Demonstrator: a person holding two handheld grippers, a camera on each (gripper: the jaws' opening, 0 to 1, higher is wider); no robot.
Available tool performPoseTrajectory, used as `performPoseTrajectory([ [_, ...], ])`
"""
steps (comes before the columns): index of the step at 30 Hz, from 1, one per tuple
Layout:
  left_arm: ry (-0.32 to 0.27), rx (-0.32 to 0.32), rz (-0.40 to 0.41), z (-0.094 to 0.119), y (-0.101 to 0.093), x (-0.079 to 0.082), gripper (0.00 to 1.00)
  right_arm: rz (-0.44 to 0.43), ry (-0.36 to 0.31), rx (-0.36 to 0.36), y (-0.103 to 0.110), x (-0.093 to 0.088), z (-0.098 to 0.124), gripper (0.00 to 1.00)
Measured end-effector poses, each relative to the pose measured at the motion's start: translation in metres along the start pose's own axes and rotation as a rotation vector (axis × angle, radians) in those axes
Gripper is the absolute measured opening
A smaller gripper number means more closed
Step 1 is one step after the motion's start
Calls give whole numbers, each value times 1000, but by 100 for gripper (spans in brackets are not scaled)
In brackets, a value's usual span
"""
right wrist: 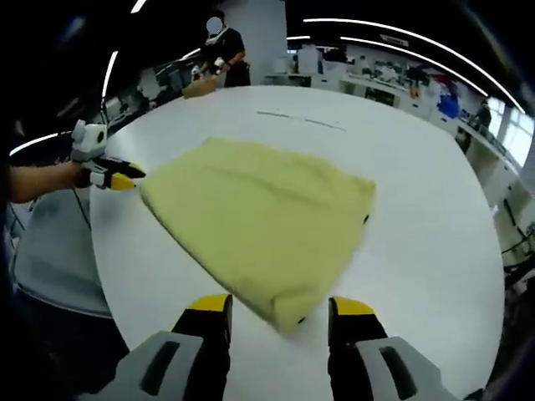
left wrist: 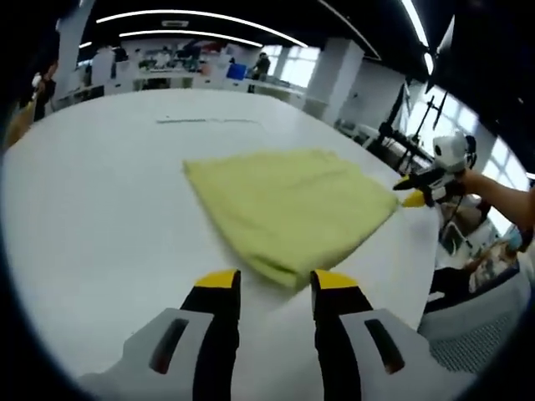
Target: Fold the garment on the visible template until the final outline fits inside the template.
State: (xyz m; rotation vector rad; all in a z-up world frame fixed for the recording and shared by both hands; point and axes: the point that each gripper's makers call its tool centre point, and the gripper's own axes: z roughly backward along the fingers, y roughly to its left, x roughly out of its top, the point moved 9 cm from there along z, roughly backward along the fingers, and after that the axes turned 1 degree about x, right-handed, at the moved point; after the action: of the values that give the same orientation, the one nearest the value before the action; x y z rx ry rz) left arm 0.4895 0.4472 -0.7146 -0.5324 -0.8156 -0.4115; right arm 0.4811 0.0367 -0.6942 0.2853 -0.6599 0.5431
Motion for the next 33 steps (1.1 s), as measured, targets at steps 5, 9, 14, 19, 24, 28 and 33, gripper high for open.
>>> performPoseTrajectory([
  [5, 0, -7, 48, -3, 0, -3, 24, -29, 1, 1, 0, -8, -1, 33],
  [9, 9, -6, 44, -6, -1, -6, 23, -50, 4, 5, 1, -13, -3, 25],
  [14, 23, -18, 42, -7, -3, -8, 18, -98, -26, 3, -1, -16, -3, 19],
  [19, 24, -17, 29, -6, -2, -8, 14, -117, -40, -14, -3, -18, -3, 12],
  [24, -2, -45, 37, -4, -5, -6, 8, -129, -53, -14, -4, -19, -2, 6],
  [28, -18, -65, 41, -4, -6, -4, 2, -119, -59, -10, -3, -21, -2, 1],
  [33, -36, -52, -11, -2, -7, 0, 0, -79, -69, -11, -4, -20, -1, 0],
])
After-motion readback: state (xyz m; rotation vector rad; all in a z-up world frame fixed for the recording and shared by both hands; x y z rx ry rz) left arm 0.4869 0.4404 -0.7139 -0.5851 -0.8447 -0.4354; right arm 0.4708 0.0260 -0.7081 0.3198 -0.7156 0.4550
